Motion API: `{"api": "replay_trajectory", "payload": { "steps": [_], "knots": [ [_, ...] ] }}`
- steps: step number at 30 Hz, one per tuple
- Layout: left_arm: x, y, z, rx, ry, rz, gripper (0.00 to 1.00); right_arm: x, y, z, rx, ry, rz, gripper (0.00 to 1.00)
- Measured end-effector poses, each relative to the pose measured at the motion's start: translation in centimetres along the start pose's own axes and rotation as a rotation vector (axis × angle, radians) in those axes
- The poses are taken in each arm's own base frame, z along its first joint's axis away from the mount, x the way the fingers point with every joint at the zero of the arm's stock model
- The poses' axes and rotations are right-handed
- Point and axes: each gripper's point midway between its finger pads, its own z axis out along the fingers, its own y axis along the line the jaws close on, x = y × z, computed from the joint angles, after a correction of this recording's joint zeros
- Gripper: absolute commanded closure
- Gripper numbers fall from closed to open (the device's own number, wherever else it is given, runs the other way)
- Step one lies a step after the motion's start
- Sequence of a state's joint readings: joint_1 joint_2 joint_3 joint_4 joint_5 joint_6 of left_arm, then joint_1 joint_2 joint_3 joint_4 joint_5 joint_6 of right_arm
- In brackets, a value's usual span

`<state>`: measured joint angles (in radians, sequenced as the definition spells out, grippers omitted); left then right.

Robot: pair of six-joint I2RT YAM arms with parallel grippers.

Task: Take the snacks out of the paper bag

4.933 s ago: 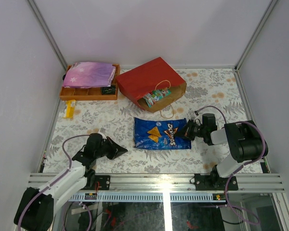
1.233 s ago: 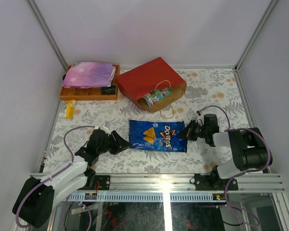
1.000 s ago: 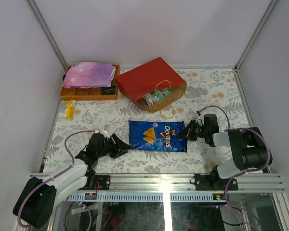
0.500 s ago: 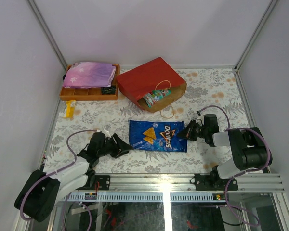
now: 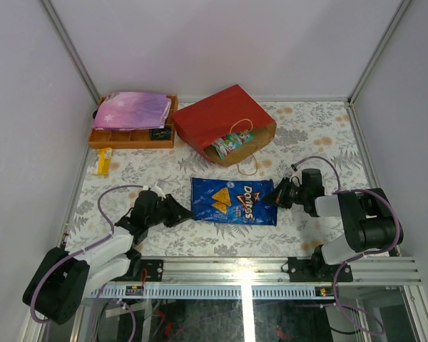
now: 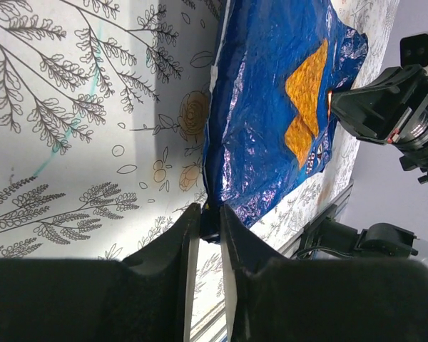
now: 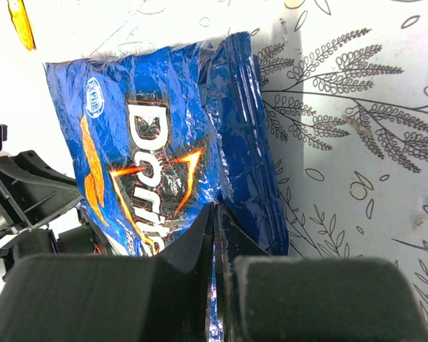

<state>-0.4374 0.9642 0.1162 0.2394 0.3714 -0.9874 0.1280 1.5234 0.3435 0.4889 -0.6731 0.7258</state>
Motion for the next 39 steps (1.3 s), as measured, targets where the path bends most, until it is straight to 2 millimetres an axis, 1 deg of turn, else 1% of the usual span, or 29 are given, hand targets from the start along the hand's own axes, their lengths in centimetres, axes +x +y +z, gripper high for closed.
{"api": "replay_trajectory", "payload": {
  "steps": [4, 6, 8, 9, 11, 13, 14, 16, 18, 19, 21, 23, 28, 39],
  "knots": [
    [-0.1, 0.3, 0.0, -0.012, -0.003, 0.011, 0.95, 0.0, 0.0, 0.0, 0.001, 0.001, 0.001, 1.00],
    [-0.1, 0.4, -0.1, -0.016, -0.007, 0.015, 0.96, 0.0, 0.0, 0.0, 0.000, 0.003, 0.002, 1.00],
    [-0.2, 0.3, -0.2, -0.017, -0.015, 0.020, 0.95, 0.1, 0.0, 0.1, -0.001, 0.004, 0.002, 1.00],
    [-0.2, 0.3, -0.3, -0.017, -0.018, 0.021, 0.93, 0.1, 0.0, 0.1, -0.002, 0.005, 0.003, 1.00],
    [-0.2, 0.4, -0.6, -0.020, -0.026, 0.023, 0.80, 0.1, 0.0, 0.1, -0.005, 0.007, 0.002, 1.00],
    [-0.1, 0.6, -0.8, -0.026, -0.033, 0.022, 0.68, 0.1, 0.0, 0.2, -0.008, 0.009, 0.003, 1.00],
    [0.0, 0.8, -1.0, -0.032, -0.033, 0.020, 0.65, 0.1, 0.0, 0.2, -0.010, 0.010, 0.002, 1.00],
    [0.2, 1.4, -1.2, -0.047, -0.036, 0.017, 0.62, 0.1, 0.0, 0.2, -0.014, 0.013, 0.003, 1.00],
    [0.4, 1.8, -1.3, -0.063, -0.036, 0.012, 0.62, 0.1, 0.0, 0.2, -0.017, 0.014, 0.006, 1.00],
    [0.4, 1.9, -1.4, -0.067, -0.037, 0.011, 0.63, 0.1, 0.0, 0.2, -0.017, 0.014, 0.007, 1.00],
    [0.4, 2.0, -1.4, -0.073, -0.038, 0.009, 0.70, 0.1, 0.0, 0.2, -0.017, 0.014, 0.007, 1.00],
    [0.5, 2.3, -1.4, -0.084, -0.037, 0.007, 0.71, 0.1, 0.0, 0.2, -0.017, 0.014, 0.008, 1.00],
    [0.7, 3.1, -1.2, -0.120, -0.020, -0.003, 0.72, 0.1, 0.0, 0.2, -0.017, 0.014, 0.008, 1.00],
    [0.4, 2.5, -1.2, -0.109, -0.024, -0.001, 0.72, 0.1, 0.0, 0.2, -0.017, 0.015, 0.008, 1.00]
  ]
}}
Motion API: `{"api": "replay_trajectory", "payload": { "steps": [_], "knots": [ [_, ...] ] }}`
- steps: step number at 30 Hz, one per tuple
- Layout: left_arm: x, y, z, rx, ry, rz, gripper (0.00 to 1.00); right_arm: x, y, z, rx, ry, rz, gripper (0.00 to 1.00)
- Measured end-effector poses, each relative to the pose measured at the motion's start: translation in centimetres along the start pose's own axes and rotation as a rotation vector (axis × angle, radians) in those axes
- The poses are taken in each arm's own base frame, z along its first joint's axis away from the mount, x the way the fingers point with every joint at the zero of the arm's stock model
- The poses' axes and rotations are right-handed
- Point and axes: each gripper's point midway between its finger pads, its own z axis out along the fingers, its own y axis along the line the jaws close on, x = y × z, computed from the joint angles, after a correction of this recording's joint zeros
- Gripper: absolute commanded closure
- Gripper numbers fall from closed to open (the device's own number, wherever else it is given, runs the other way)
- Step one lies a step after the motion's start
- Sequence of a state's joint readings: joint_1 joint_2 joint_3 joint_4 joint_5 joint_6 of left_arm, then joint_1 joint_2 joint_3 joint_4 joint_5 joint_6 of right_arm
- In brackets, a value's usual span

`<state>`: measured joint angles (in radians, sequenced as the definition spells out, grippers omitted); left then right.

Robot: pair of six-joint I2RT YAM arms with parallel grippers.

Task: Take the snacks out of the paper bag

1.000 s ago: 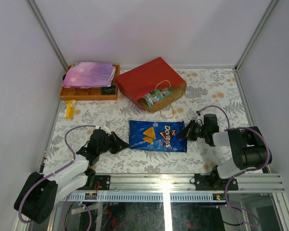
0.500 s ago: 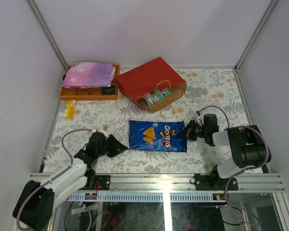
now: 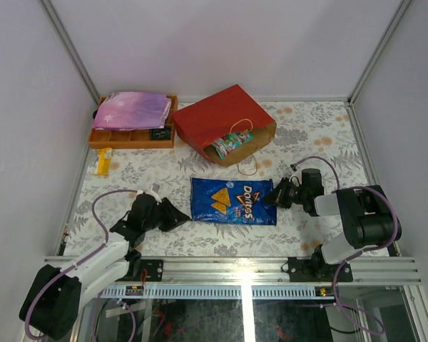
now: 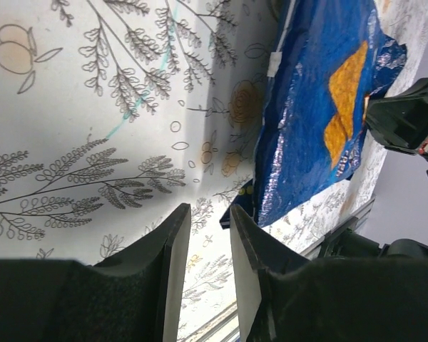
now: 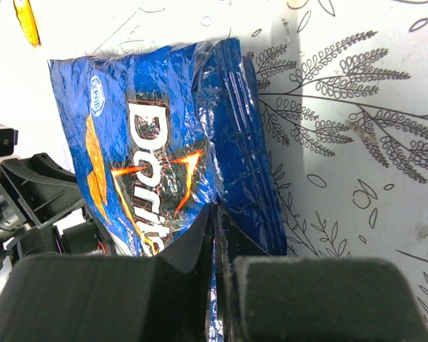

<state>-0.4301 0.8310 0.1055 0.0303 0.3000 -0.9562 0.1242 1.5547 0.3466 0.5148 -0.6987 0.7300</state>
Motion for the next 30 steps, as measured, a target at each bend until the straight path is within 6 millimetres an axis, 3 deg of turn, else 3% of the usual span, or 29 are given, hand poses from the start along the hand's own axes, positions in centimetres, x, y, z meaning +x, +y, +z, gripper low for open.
{"api": "replay_trajectory", "payload": {
  "steps": [5, 9, 17, 30],
  "knots": [
    [-0.3, -1.5, -0.4, 0.065, -0.008, -0.019, 0.71, 0.0, 0.0, 0.0, -0.001, 0.000, -0.001, 1.00],
    [-0.1, -2.2, -0.3, 0.102, 0.006, -0.038, 0.78, 0.0, 0.0, 0.0, -0.002, 0.000, -0.001, 1.00],
    [0.8, -1.1, 0.3, 0.065, 0.060, -0.074, 0.81, 0.0, 0.0, 0.0, -0.001, 0.000, -0.001, 1.00],
    [-0.2, -0.3, -0.1, 0.015, 0.021, -0.033, 0.75, 0.0, 0.0, 0.1, -0.008, 0.004, -0.001, 1.00]
  ]
}}
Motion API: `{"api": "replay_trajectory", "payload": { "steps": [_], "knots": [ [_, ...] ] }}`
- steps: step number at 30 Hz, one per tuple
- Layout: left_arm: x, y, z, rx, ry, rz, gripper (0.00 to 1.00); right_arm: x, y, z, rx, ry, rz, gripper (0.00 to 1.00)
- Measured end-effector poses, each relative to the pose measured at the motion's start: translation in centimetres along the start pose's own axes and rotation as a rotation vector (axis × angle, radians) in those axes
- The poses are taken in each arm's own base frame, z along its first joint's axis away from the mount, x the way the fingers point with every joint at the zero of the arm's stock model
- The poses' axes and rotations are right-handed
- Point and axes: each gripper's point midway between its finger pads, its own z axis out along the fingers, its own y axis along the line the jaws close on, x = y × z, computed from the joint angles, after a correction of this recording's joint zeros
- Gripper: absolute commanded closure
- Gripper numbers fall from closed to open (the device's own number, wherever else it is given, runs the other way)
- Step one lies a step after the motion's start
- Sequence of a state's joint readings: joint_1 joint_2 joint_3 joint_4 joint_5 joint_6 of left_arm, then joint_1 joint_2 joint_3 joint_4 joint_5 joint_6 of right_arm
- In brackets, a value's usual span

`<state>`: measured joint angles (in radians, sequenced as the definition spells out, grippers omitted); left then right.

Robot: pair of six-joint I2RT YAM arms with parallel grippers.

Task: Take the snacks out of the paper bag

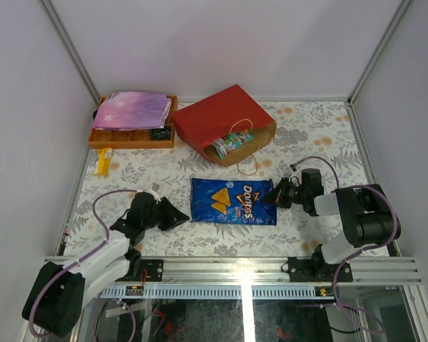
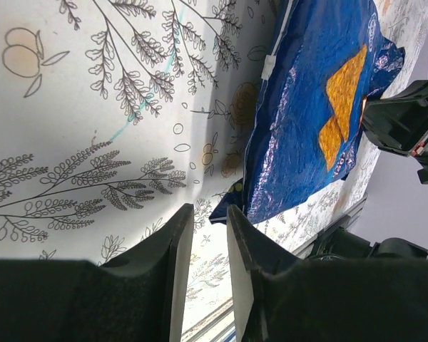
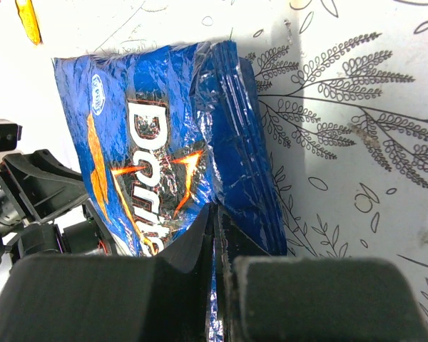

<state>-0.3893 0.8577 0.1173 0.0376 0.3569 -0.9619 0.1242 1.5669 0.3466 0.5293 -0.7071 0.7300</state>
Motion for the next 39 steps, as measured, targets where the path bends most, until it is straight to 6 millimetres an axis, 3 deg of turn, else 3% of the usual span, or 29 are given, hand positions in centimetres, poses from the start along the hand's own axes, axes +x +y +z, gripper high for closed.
{"api": "replay_trajectory", "payload": {
  "steps": [6, 29, 39],
  "knots": [
    [0.0, -0.3, -0.1, 0.022, 0.003, -0.003, 0.74, 0.0, 0.0, 0.0, 0.000, 0.000, 0.000, 1.00],
    [1.7, -1.6, 0.3, 0.139, 0.100, -0.018, 0.85, 0.0, 0.0, 0.0, -0.002, 0.001, 0.000, 1.00],
    [1.7, -2.0, 0.3, 0.158, 0.106, -0.022, 1.00, 0.0, 0.0, 0.0, -0.002, 0.001, 0.000, 1.00]
  ]
}}
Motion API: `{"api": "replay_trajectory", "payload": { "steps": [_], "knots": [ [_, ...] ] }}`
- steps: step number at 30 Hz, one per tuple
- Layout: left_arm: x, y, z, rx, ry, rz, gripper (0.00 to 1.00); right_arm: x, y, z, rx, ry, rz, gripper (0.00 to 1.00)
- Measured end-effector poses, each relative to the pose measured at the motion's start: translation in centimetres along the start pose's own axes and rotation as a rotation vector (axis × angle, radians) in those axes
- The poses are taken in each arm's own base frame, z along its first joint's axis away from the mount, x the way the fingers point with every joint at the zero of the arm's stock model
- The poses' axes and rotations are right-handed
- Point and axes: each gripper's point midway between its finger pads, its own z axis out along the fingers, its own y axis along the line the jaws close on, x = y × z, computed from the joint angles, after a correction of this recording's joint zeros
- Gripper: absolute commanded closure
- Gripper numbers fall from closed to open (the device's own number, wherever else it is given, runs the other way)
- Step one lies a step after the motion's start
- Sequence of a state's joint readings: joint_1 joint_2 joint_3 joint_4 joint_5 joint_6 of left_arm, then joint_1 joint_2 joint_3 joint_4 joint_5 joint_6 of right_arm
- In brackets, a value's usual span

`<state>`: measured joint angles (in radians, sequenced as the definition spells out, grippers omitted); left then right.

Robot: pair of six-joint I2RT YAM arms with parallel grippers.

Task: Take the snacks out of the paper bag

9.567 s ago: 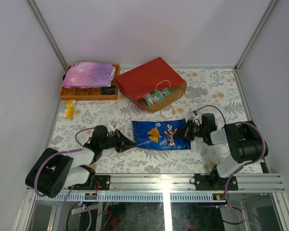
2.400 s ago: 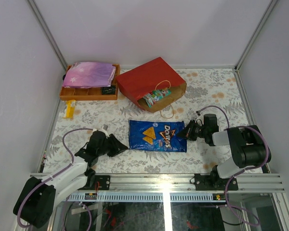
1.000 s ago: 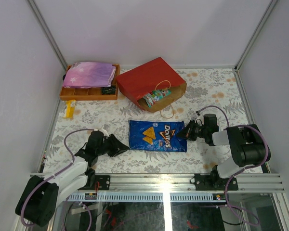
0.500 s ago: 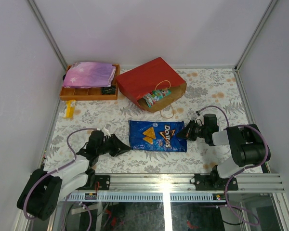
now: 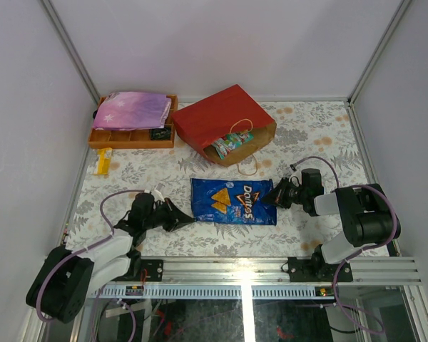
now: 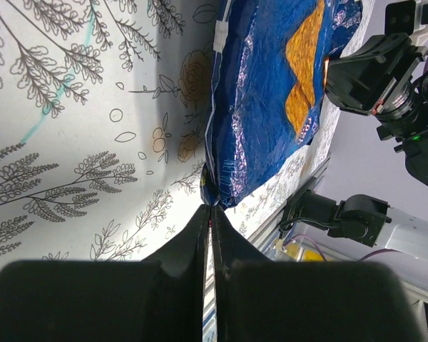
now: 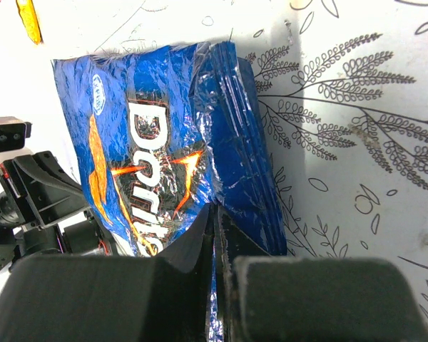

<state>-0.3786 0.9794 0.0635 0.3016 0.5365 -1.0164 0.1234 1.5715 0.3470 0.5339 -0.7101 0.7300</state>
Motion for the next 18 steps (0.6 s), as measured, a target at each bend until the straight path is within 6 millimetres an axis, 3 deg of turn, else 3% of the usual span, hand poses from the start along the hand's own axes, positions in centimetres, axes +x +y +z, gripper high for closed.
{"api": "replay_trajectory", "payload": {
  "steps": [11, 18],
  "knots": [
    [-0.1, 0.1, -0.3, -0.012, -0.016, 0.015, 1.00, 0.1, 0.0, 0.1, -0.005, 0.008, 0.003, 1.00],
    [0.0, 2.6, -1.3, -0.139, -0.058, -0.003, 1.00, 0.1, 0.1, 0.2, -0.015, 0.010, 0.010, 1.00]
  ]
}}
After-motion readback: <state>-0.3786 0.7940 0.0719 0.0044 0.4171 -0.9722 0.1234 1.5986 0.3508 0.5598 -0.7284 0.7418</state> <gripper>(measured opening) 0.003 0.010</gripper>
